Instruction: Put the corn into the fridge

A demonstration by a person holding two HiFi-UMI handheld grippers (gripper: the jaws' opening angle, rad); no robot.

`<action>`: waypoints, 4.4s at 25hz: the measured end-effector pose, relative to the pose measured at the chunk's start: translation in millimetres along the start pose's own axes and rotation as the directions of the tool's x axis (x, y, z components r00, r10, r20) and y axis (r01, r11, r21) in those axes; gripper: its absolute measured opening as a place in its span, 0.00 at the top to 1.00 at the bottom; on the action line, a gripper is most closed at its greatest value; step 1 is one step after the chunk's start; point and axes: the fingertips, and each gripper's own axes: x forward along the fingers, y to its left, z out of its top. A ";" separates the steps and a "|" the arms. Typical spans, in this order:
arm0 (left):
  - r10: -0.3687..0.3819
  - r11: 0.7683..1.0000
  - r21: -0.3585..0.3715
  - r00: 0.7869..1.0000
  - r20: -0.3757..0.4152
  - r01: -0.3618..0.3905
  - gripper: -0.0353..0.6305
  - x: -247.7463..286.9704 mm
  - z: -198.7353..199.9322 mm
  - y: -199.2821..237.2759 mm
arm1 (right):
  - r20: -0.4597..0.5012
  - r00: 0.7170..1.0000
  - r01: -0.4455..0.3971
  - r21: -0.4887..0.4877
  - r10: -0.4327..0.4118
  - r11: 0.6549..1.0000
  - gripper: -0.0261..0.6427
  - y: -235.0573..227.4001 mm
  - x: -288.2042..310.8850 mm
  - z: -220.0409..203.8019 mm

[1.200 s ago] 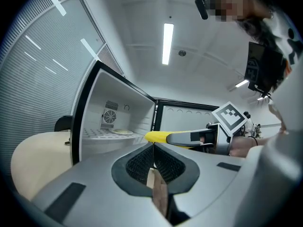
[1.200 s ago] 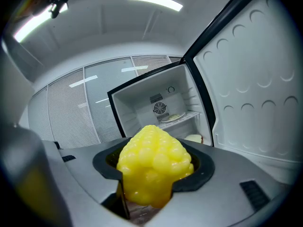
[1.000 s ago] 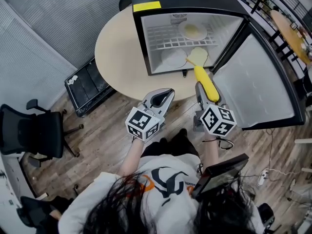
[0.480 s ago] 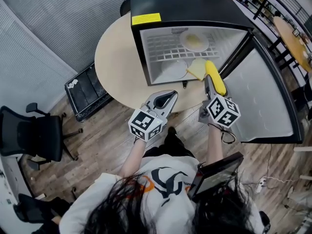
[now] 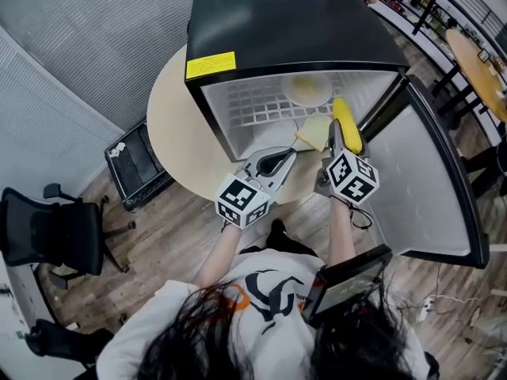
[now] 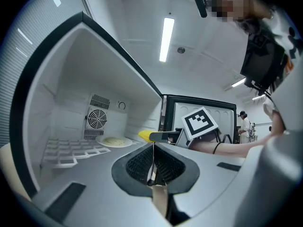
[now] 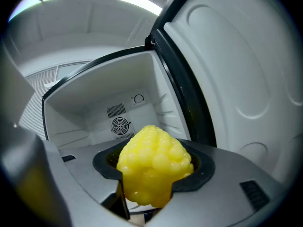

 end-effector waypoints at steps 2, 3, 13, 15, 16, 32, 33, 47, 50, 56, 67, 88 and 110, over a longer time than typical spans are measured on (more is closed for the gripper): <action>-0.004 1.000 0.000 1.000 -0.009 0.004 0.93 9.9 -1.6 3.5 | -0.002 1.000 0.012 -0.016 -0.012 1.000 0.59 -4.6 11.2 -0.3; -0.006 1.000 0.001 1.000 -0.014 0.006 0.93 13.9 -2.3 5.3 | 0.000 1.000 0.019 -0.018 -0.019 1.000 0.59 -7.1 16.3 -0.8; -0.001 1.000 0.002 0.999 -0.037 0.001 0.93 38.6 -4.1 26.5 | 0.009 0.996 0.090 -0.112 -0.089 0.990 0.59 -19.3 55.6 -10.3; 0.002 1.000 0.000 0.999 -0.045 -0.002 0.93 41.0 -5.9 30.5 | 0.017 0.996 0.094 -0.141 -0.092 0.986 0.59 -16.7 63.2 -8.5; 0.004 1.000 -0.001 0.999 -0.049 -0.004 0.93 41.8 -7.2 32.3 | 0.017 0.996 0.093 -0.155 -0.092 0.984 0.59 -15.5 67.1 -8.0; 0.006 1.000 0.003 0.997 -0.072 -0.005 0.93 51.8 -15.3 43.9 | -0.034 0.993 0.099 -0.319 -0.116 0.942 0.59 -1.6 113.9 -4.7; 0.005 1.000 0.004 0.997 -0.073 -0.005 0.93 51.5 -15.0 43.8 | -0.031 0.993 0.099 -0.321 -0.115 0.942 0.59 -1.3 113.6 -4.6; 0.026 1.000 0.006 0.998 -0.057 -0.025 0.93 40.7 -10.8 45.6 | -0.015 0.998 0.049 -0.335 -0.057 0.941 0.53 11.3 92.7 10.0; 0.027 1.000 0.002 0.998 -0.055 -0.027 0.93 36.9 -11.0 42.8 | 0.014 1.000 0.031 -0.329 -0.027 0.944 0.53 19.2 82.7 20.9; 0.022 1.000 0.002 0.999 -0.043 -0.022 0.93 28.4 -9.8 32.8 | 0.021 1.000 -0.005 -0.293 0.012 0.956 0.53 26.3 57.9 25.7; 0.028 0.999 -0.017 0.999 -0.026 -0.029 0.93 -16.1 -10.9 8.8 | -0.003 0.995 -0.096 -0.219 0.098 0.971 0.71 53.8 -8.6 9.1; 0.022 0.998 -0.049 0.997 -0.069 -0.026 0.93 -105.6 -42.5 -69.7 | -0.117 0.974 -0.213 -0.182 0.194 0.960 0.75 87.3 -140.5 -52.3; 0.137 0.988 -0.066 0.989 -0.053 -0.141 0.93 -100.6 -46.6 -154.3 | -0.214 0.919 -0.369 -0.179 0.330 0.912 0.84 43.3 -254.0 -58.2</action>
